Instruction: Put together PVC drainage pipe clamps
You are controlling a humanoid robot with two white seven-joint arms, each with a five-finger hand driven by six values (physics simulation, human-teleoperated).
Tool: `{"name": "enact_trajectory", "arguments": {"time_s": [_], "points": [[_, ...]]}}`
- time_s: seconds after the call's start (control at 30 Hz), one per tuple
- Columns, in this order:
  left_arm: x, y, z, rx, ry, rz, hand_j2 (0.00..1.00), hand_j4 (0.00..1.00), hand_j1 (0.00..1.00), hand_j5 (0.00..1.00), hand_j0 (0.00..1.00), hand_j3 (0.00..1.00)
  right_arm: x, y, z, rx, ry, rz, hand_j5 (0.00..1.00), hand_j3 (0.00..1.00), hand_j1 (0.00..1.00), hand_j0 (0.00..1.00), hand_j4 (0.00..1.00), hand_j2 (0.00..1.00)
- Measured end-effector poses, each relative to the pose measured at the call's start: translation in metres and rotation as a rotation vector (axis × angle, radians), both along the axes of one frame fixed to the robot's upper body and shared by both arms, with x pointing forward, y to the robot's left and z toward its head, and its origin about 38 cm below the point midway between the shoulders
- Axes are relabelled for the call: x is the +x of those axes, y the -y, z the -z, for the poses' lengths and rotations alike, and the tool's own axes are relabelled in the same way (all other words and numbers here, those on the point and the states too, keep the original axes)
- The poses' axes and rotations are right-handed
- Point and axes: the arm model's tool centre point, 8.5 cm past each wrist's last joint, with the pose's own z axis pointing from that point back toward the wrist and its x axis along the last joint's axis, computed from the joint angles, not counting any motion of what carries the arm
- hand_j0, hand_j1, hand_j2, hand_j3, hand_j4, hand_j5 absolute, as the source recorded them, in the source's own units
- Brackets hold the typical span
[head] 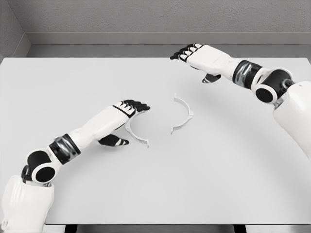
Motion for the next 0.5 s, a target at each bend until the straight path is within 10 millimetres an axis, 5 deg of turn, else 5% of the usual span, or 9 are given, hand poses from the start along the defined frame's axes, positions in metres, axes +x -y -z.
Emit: {"name": "enact_trajectory", "arguments": {"time_s": [0.5], "points": [[0.010, 0.020, 0.011, -0.002, -0.039, 0.041, 1.00, 1.00, 1.00, 1.00, 1.00, 1.00, 0.019, -0.051, 0.030, -0.003, -0.089, -0.020, 1.00, 1.00, 1.00, 1.00, 1.00, 1.00]]}}
